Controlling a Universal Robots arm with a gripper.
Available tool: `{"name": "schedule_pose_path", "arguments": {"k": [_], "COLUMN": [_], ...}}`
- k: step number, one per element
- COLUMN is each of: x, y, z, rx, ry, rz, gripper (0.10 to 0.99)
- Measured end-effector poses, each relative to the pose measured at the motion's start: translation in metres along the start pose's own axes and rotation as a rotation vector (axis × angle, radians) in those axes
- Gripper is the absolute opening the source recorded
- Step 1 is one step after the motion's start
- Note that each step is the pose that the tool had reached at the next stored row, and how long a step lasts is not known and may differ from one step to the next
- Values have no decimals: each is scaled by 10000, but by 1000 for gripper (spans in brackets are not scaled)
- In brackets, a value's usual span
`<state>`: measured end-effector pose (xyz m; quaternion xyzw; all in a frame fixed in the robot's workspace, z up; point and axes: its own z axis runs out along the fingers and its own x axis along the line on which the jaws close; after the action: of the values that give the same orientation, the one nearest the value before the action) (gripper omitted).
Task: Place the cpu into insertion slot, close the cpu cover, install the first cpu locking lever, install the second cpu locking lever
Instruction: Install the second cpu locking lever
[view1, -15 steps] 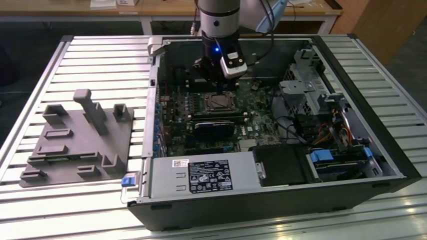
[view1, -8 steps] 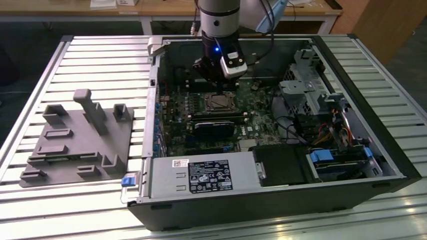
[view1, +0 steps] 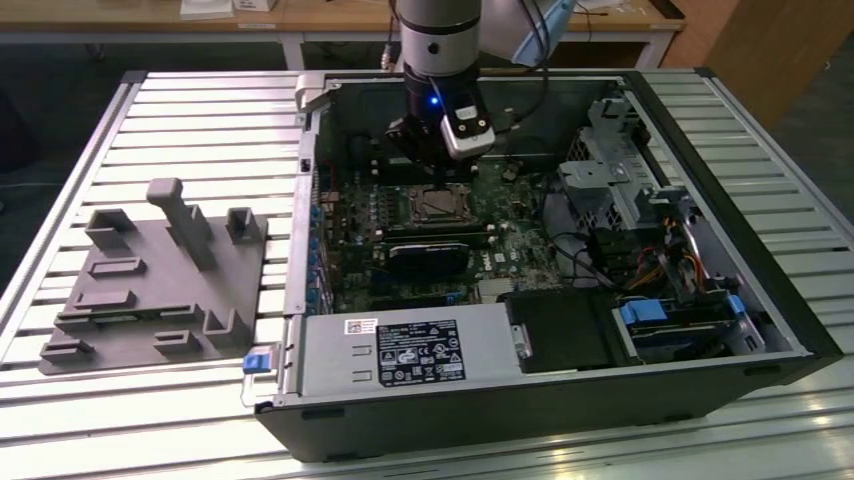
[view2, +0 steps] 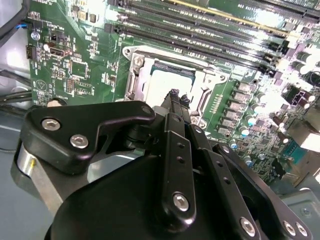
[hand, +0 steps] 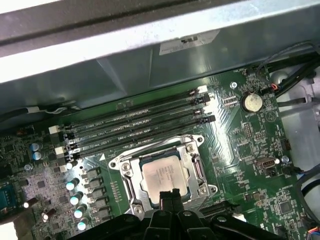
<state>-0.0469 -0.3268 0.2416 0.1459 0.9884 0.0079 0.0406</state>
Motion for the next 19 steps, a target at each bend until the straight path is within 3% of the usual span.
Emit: {"name": "schedule_pose_path", "arguments": {"k": [19], "x": [-84], "y": [-311], "z": [20], "rx": [-7], "ry": [2], "rz": [-22], "gripper": [106]}}
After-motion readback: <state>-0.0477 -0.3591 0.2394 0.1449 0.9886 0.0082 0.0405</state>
